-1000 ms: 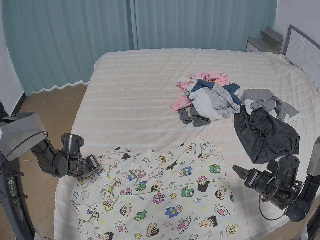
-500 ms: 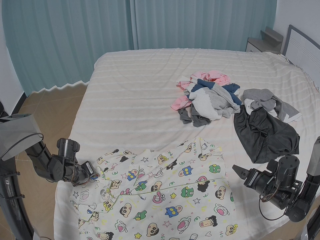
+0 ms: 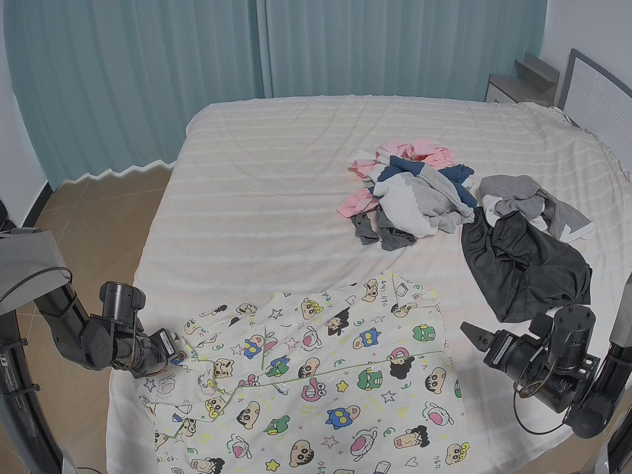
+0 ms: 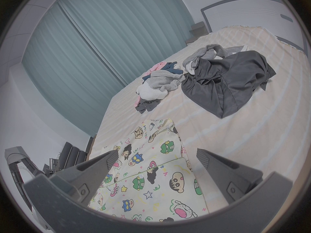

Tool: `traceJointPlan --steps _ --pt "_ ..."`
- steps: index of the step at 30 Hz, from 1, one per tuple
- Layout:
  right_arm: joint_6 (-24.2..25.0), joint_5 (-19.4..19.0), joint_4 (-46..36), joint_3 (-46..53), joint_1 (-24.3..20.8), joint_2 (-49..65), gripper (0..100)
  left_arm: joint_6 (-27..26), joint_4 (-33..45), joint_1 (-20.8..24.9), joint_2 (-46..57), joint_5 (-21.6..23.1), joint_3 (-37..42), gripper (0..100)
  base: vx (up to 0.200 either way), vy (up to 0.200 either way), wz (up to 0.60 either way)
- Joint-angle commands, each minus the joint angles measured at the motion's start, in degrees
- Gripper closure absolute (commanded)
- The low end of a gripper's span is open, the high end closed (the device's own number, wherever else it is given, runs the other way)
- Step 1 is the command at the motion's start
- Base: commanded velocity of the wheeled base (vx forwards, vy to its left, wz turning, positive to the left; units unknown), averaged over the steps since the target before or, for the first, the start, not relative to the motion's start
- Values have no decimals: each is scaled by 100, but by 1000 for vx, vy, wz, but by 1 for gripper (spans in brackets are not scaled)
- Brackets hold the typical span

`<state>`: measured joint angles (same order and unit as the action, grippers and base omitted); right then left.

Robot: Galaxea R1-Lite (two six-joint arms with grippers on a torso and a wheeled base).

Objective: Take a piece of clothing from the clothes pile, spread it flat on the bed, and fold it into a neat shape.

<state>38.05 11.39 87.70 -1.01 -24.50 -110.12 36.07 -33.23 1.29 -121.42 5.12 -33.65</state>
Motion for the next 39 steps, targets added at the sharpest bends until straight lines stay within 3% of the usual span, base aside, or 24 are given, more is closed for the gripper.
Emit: traceJointPlan --steps 1,7,8,15,20,26,29,35,39 --pt "1 4 2 101 -2 25 0 -4 -289 -33 13 -11 297 100 0 0 0" --pt "1 13 2 101 -11 25 0 -12 -834 -15 -101 -2 473 100 0 0 0" --pt "1 13 2 101 -11 25 0 -4 -852 -15 -119 -2 473 0 0 0 0" --pt "1 4 2 101 -11 17 0 23 -860 -24 -66 -37 464 0 0 0 0" --pt "1 13 2 101 -2 25 0 31 -931 -279 663 -81 359 0 0 0 0" --pt "1 13 2 101 -2 -10 0 -48 -834 -384 1208 -46 -476 0 0 0 0" --pt "1 22 2 101 -2 -1 0 -294 -192 -314 962 -37 -1197 0 0 0 0" --pt "1 22 2 101 -2 8 0 -584 2541 117 92 279 -3139 0 0 0 0" --pt "-8 30 2 101 -11 8 0 -566 3112 381 -567 279 -3798 0 0 0 0"
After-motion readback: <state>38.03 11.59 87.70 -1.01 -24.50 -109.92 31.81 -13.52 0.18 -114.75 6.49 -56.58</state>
